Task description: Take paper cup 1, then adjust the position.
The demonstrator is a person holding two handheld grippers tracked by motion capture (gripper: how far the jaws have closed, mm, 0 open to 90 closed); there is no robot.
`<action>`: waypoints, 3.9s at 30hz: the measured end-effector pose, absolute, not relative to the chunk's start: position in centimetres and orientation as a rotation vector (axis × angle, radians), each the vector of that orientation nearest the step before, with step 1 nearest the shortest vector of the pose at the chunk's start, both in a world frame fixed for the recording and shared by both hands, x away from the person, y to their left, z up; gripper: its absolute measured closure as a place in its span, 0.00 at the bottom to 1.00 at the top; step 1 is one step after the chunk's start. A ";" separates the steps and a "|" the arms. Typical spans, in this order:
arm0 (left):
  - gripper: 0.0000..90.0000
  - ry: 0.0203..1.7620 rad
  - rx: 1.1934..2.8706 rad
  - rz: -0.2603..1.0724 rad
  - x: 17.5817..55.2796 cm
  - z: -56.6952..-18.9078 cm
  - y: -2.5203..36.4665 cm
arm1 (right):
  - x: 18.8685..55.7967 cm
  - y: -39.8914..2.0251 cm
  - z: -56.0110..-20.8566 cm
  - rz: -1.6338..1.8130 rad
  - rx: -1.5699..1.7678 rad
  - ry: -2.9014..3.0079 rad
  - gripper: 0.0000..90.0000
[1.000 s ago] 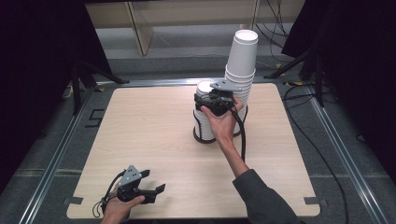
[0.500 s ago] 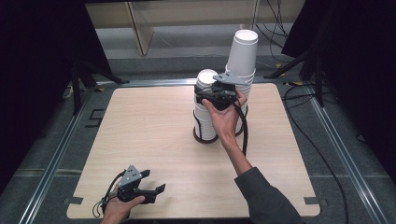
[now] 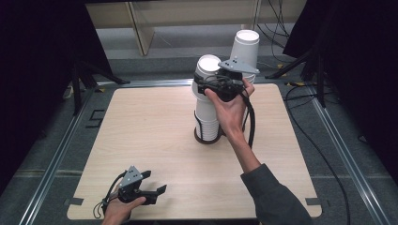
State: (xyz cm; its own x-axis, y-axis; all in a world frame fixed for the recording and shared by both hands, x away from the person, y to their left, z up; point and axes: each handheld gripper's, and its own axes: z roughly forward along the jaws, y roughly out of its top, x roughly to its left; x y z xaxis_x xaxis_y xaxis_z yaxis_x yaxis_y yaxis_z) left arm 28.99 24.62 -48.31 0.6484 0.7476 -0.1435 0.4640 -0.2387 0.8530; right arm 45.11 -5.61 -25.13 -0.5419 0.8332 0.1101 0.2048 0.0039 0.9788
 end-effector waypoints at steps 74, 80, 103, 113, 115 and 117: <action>0.16 0.787 1.698 0.434 30.3 -46.6 23.2 | 37.4 -2.1 -38.1 1.734 0.865 2.292 0.25; 0.16 0.760 1.663 0.410 30.6 -46.7 22.6 | 37.2 -1.4 -38.8 1.750 0.851 2.327 0.25; 0.02 0.733 1.657 0.387 30.7 -46.9 21.5 | 36.0 1.0 -40.0 1.776 0.800 2.422 0.25; 0.00 0.718 1.660 0.396 30.7 -46.9 21.3 | 35.7 1.5 -40.1 1.798 0.749 2.425 0.25; 0.00 0.732 1.685 0.403 30.5 -46.7 21.4 | 35.4 1.6 -40.1 1.816 0.812 2.442 0.25; 0.00 0.721 1.685 0.404 30.6 -46.7 21.4 | 35.5 1.6 -40.1 1.829 0.798 2.444 0.25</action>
